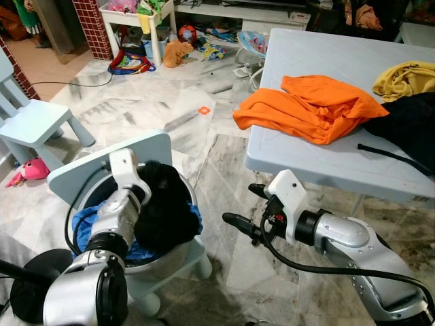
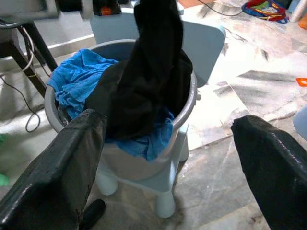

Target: Hang hanger

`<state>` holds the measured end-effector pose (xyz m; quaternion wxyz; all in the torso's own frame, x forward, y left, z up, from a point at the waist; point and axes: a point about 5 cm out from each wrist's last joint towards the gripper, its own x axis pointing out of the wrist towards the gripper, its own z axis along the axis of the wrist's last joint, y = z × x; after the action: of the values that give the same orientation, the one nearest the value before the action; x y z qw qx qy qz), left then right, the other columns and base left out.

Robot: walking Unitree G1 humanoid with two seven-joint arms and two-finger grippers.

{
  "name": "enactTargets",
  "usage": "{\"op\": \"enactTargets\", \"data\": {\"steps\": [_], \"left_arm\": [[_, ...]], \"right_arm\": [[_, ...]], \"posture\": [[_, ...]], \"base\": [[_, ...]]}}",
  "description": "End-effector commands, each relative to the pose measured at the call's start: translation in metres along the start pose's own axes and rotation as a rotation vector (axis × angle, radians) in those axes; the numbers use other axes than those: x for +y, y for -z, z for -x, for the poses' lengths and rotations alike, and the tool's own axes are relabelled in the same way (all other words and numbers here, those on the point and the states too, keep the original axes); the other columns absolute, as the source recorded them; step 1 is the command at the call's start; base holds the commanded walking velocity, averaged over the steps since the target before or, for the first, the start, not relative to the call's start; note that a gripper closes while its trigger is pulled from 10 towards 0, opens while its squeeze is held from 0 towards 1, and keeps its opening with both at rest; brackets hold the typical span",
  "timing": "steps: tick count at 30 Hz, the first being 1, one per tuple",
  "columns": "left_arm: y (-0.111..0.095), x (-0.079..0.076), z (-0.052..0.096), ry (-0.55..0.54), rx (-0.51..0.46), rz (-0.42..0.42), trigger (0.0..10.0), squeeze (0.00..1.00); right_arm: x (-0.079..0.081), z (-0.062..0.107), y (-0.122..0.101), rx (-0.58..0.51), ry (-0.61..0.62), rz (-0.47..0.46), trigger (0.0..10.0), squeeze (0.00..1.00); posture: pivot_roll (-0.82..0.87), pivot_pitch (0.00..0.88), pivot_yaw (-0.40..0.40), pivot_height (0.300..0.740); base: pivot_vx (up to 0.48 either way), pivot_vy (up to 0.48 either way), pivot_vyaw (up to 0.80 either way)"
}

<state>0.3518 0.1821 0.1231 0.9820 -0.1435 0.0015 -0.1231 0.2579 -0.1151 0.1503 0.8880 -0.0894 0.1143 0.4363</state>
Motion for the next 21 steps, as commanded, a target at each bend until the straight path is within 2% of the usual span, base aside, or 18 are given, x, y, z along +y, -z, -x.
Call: {"op": "enactTargets", "data": {"steps": [1,2,3,4,7,8,9,10,11,12,13,14,15,16,20,21], "left_arm": [[-0.007,-0.012,0.007,0.079,-0.019,-0.014,0.0,0.0],[-0.011,-0.016,0.03,0.09,-0.035,-0.027,0.0,0.0],[-0.009,-0.014,0.049,0.069,-0.029,-0.034,0.0,0.0],[-0.007,-0.013,0.057,0.056,-0.023,-0.04,0.0,0.0],[0.008,-0.003,0.091,0.005,0.021,-0.067,0.0,0.0],[0.012,-0.001,0.099,-0.01,0.032,-0.074,0.0,0.0],[0.012,-0.001,0.099,-0.01,0.032,-0.074,0.0,0.0],[0.019,0.003,0.111,-0.024,0.056,-0.076,0.0,0.0],[0.029,0.008,0.135,-0.043,0.107,-0.047,0.0,0.0],[0.029,0.008,0.135,-0.043,0.107,-0.047,0.0,0.0],[0.034,0.008,0.148,-0.042,0.135,-0.016,0.0,0.0],[0.043,0.005,0.17,-0.02,0.204,0.074,0.0,0.0],[0.046,0.005,0.175,-0.015,0.223,0.095,0.0,0.0],[0.055,0.005,0.191,-0.001,0.287,0.133,0.0,0.0],[0.072,0.006,0.217,0.037,0.406,0.202,0.0,0.0],[0.08,0.004,0.226,0.067,0.467,0.233,0.0,0.0]], "right_arm": [[-0.005,0.002,0.002,0.006,0.021,0.007,10.0,0.0],[-0.007,0.001,0.005,0.005,0.033,-0.001,10.0,0.0],[-0.008,-0.002,0.006,0.004,0.034,-0.004,10.0,0.0],[-0.008,-0.003,0.006,0.002,0.034,-0.004,10.0,0.0],[-0.005,-0.008,0.006,-0.006,0.02,-0.003,10.0,0.0],[-0.005,-0.009,0.005,-0.009,0.015,-0.003,10.0,0.0],[-0.005,-0.009,0.005,-0.009,0.015,-0.003,10.0,0.0],[-0.004,-0.01,0.005,-0.009,0.005,0.003,10.0,0.0],[-0.003,-0.01,0.005,-0.007,-0.009,0.012,10.0,0.0],[-0.003,-0.01,0.005,-0.007,-0.009,0.012,10.0,0.0],[-0.004,-0.011,0.006,-0.004,-0.013,0.016,10.0,0.0],[-0.006,-0.012,0.007,-0.001,-0.017,0.022,10.0,0.0],[-0.007,-0.012,0.007,-0.001,-0.017,0.023,10.0,0.0],[-0.009,-0.013,0.007,-0.001,-0.016,0.026,10.0,0.0],[-0.011,-0.015,0.007,-0.002,-0.013,0.031,10.0,0.0],[-0.01,-0.016,0.008,-0.002,-0.013,0.033,10.0,0.0]], "posture": [[-0.16,0.085,-0.003,0.74],[-0.13,0.086,-0.003,0.74],[-0.13,0.087,-0.003,0.74],[-0.12,0.089,-0.005,0.74],[-0.1,0.088,-0.015,0.74],[-0.1,0.088,-0.015,0.74],[-0.1,0.088,-0.015,0.74],[-0.09,0.085,-0.02,0.74],[-0.08,0.084,-0.031,0.74],[-0.08,0.084,-0.031,0.74],[-0.08,0.082,-0.032,0.74],[-0.07,0.083,-0.036,0.74],[-0.07,0.083,-0.036,0.74],[-0.07,0.083,-0.036,0.74],[-0.06,0.086,-0.035,0.74],[-0.06,0.085,-0.034,0.74]], "base": [[0.0,0.0,0.0],[0.0,0.0,0.0],[0.0,0.0,0.0],[0.0,0.0,0.0],[0.0,0.0,0.0],[0.0,0.0,0.0],[0.0,0.0,0.0],[0.0,0.0,0.0],[0.0,0.0,0.0],[0.0,0.0,0.0],[0.0,0.0,0.0],[0.0,0.0,0.0],[0.0,0.0,0.0],[0.0,0.0,0.0],[0.0,0.0,0.0],[0.0,0.0,0.0]]}}
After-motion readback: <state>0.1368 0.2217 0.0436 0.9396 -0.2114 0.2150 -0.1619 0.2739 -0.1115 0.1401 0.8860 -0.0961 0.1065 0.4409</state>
